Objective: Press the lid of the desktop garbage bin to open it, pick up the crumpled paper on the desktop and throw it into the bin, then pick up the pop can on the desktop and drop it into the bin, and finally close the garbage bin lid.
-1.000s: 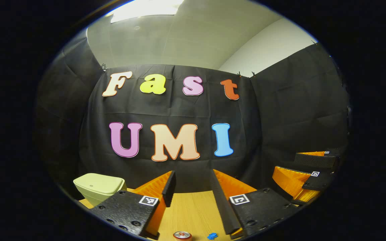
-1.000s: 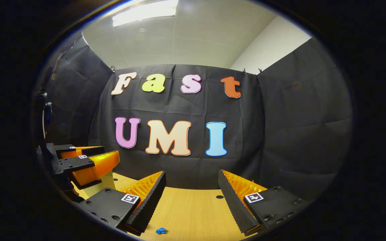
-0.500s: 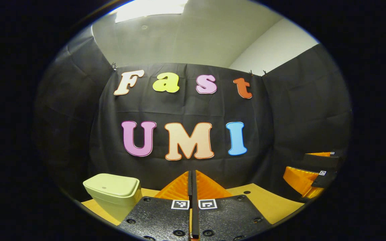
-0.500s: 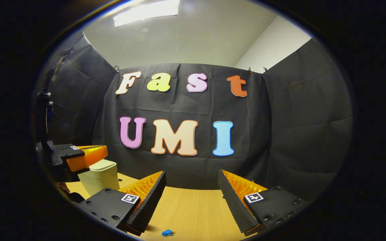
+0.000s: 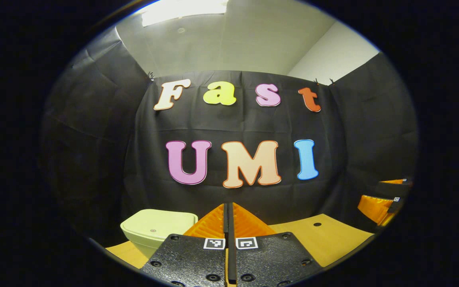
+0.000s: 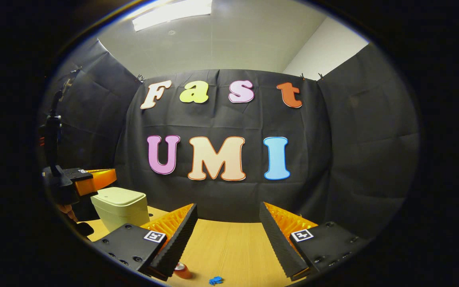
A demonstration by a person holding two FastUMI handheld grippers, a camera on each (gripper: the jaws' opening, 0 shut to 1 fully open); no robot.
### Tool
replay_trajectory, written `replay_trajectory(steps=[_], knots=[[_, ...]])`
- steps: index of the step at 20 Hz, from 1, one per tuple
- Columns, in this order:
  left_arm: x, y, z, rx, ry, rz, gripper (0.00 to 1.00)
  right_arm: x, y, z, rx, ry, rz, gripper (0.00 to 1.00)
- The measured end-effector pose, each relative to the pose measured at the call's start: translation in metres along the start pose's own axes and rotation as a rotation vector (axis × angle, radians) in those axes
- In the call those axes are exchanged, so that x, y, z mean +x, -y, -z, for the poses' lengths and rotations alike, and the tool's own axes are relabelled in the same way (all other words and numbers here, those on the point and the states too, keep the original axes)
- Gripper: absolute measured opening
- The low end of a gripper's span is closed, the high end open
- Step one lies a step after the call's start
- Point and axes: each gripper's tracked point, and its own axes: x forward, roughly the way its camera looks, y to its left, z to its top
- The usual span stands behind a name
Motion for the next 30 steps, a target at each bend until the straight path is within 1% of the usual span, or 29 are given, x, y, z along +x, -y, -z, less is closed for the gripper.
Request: replay_trajectory(steps=[3, 4, 5, 6, 10, 13, 21, 22, 24, 25, 26, 27, 28, 29, 30], knots=[[0.009, -0.038, 0.01, 0.021, -0.013, -0.036, 0.0, 0.006, -0.018, 0.005, -0.003, -0.008, 0.005, 0.98], [0.012, -0.051, 0.013, 0.026, -0.02, -0.048, 0.0, 0.008, -0.023, 0.008, -0.005, -0.011, 0.01, 1.0], [0.015, -0.063, 0.019, 0.031, -0.028, -0.059, 0.0, 0.009, -0.028, 0.01, -0.006, -0.016, 0.013, 0.98], [0.02, -0.08, 0.027, 0.033, -0.043, -0.073, 0.0, 0.009, -0.034, 0.013, -0.006, -0.02, 0.018, 0.98], [0.033, -0.126, 0.06, 0.016, -0.116, -0.106, 0.0, 0.012, -0.055, 0.021, -0.01, -0.044, 0.037, 0.98], [0.037, -0.148, 0.084, -0.001, -0.165, -0.125, 0.0, 0.012, -0.066, 0.025, -0.021, -0.055, 0.048, 0.98], [0.047, -0.158, 0.123, -0.024, -0.246, -0.103, 0.0, 0.007, -0.078, 0.036, -0.024, -0.085, 0.091, 0.98], [0.047, -0.16, 0.133, -0.022, -0.269, -0.102, 0.0, 0.007, -0.078, 0.037, -0.028, -0.087, 0.094, 0.98], [0.049, -0.161, 0.129, 0.003, -0.254, -0.097, 0.0, 0.006, -0.077, 0.037, -0.037, -0.094, 0.099, 0.98], [0.048, -0.159, 0.138, 0.004, -0.283, -0.104, 0.0, 0.005, -0.074, 0.038, -0.04, -0.094, 0.103, 0.98], [0.045, -0.159, 0.137, 0.011, -0.271, -0.108, 0.0, 0.005, -0.07, 0.036, -0.04, -0.092, 0.11, 0.98], [0.045, -0.16, 0.136, 0.013, -0.256, -0.111, 0.0, 0.005, -0.067, 0.036, -0.035, -0.093, 0.116, 1.0], [0.045, -0.159, 0.138, 0.014, -0.254, -0.116, 0.0, 0.005, -0.063, 0.036, -0.028, -0.095, 0.119, 0.98], [0.045, -0.159, 0.135, 0.043, -0.238, -0.117, 0.0, 0.005, -0.056, 0.035, -0.02, -0.097, 0.126, 0.98], [0.046, -0.16, 0.128, 0.043, -0.21, -0.124, 0.0, 0.005, -0.05, 0.034, -0.017, -0.094, 0.129, 0.98]])
